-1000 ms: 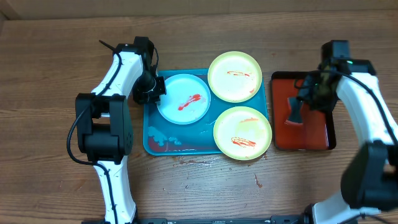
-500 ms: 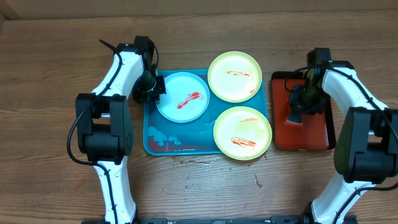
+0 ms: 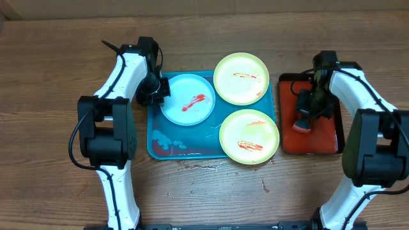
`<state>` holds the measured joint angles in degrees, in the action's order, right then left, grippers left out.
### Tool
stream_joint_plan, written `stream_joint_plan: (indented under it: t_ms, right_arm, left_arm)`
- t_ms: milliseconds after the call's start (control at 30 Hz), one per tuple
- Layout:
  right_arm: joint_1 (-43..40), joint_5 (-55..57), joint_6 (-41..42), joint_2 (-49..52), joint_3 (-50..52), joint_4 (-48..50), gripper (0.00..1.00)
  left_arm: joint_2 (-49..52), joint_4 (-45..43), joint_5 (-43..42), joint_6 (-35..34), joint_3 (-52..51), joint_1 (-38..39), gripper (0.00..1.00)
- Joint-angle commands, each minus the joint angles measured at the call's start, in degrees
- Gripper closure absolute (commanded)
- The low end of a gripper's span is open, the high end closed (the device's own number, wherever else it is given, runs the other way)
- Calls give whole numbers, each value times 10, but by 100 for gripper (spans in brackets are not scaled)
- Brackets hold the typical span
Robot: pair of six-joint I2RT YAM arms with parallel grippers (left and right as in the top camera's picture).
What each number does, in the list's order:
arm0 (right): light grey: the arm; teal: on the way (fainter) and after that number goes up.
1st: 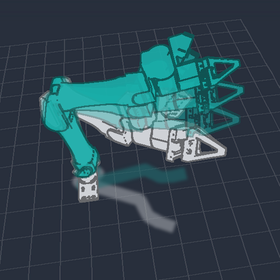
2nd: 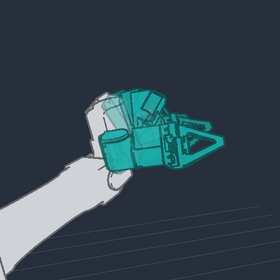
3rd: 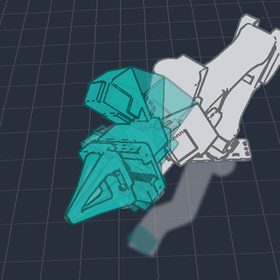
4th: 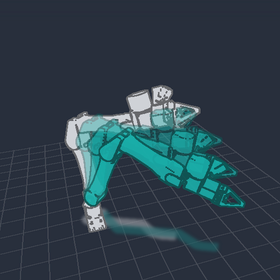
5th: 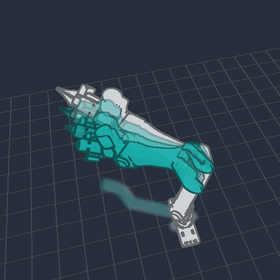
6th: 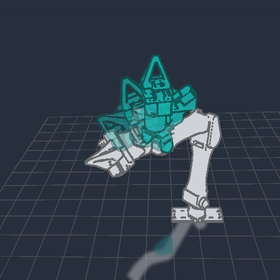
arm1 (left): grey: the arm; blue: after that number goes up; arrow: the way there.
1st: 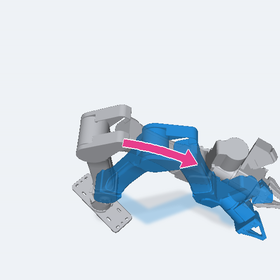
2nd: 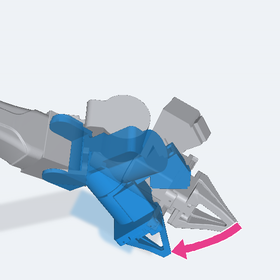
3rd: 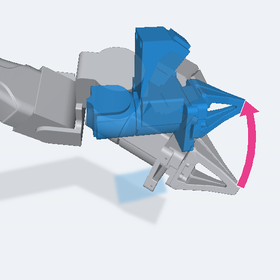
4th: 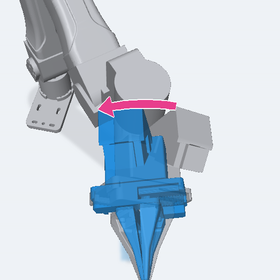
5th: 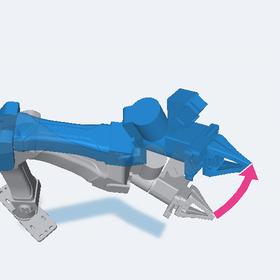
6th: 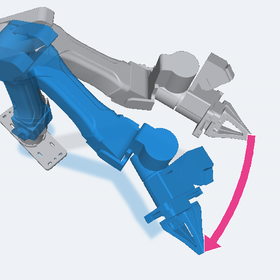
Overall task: Clean dirty plates on tray and stack at the side
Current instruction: 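Grasp the orange-green sponge on the red tray with the right gripper, then scrub the white plate with the sponge while the left gripper holds it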
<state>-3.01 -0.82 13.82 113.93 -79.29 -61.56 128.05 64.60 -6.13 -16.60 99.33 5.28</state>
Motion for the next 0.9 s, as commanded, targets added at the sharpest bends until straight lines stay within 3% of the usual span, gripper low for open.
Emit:
stream_joint_plan:
  t_ms: [0,200,333,433,667,867]
  right_arm:
    - [1,6,-2,-43,-52,-26,96]
    - [7,-84,-37,-67,-154,-120,96]
    - [42,-171,-36,-67,-203,-130,96]
    - [91,-213,-5,-67,-221,-95,96]
    - [233,-176,122,-38,-221,50,96]
    - [300,-146,154,38,-221,136,96]
  left_arm:
    - [-16,-3,21,0,-9,5,96]
    - [-16,-2,16,21,-9,7,96]
    - [-16,1,14,23,-9,7,96]
    - [-16,2,-17,37,-9,7,96]
    - [-16,1,-40,40,-9,7,96]
    - [-16,13,-40,47,-9,7,96]
